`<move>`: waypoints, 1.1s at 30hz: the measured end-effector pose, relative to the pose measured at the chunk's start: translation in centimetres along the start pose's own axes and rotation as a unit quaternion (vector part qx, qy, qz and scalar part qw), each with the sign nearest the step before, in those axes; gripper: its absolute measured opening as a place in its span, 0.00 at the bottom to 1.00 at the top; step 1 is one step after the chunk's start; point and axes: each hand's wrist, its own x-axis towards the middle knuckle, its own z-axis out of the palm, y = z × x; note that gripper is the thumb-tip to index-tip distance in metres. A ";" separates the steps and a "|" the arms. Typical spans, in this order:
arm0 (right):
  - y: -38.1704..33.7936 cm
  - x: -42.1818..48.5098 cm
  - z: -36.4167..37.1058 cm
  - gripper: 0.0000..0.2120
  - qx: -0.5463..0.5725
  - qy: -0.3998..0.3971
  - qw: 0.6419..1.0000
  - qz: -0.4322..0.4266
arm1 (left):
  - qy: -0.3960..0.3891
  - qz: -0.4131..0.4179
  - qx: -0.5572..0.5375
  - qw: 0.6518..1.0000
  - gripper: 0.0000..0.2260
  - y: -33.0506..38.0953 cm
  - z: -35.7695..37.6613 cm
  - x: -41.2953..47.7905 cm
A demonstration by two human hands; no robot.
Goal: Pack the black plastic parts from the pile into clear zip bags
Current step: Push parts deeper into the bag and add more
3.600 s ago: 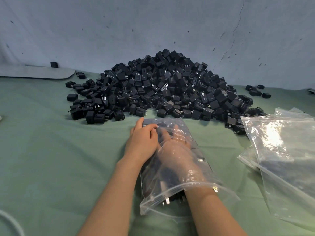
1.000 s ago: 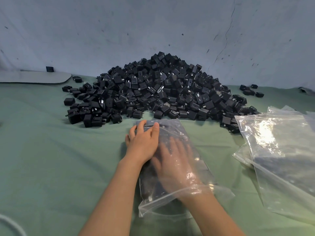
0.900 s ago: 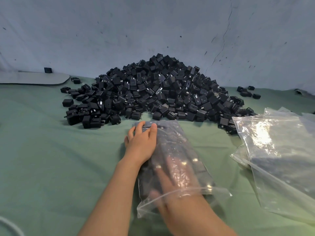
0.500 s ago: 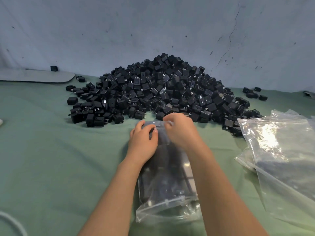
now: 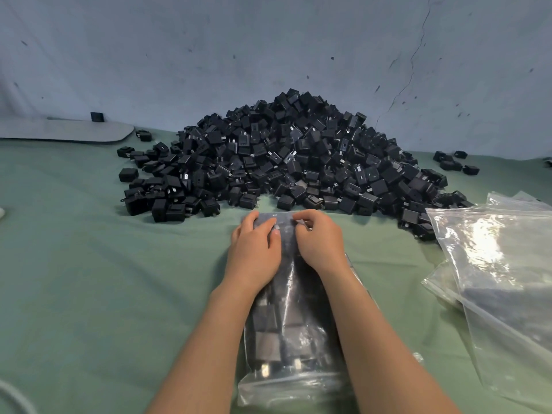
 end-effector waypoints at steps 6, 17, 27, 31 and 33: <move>0.0 0.0 0.1 0.14 -0.018 0.000 1.000 -0.013 | -0.010 0.003 0.031 0.999 0.19 0.2 0.0 -0.1; -0.6 -0.2 0.3 0.14 -0.038 -0.006 0.999 -0.023 | -0.024 -0.006 0.028 0.999 0.19 0.3 -0.2 -0.1; -0.7 2.4 0.5 0.19 -0.150 -0.089 0.984 -0.033 | -0.017 -0.005 0.018 1.000 0.18 0.3 -0.4 -0.2; -1.1 3.4 1.0 0.17 -0.193 -0.119 0.974 -0.017 | -0.021 -0.005 0.012 1.000 0.19 0.3 -0.4 -0.2; -1.3 3.6 1.1 0.16 -0.199 -0.125 0.972 -0.012 | -0.021 -0.003 0.005 1.000 0.18 0.3 -0.4 -0.2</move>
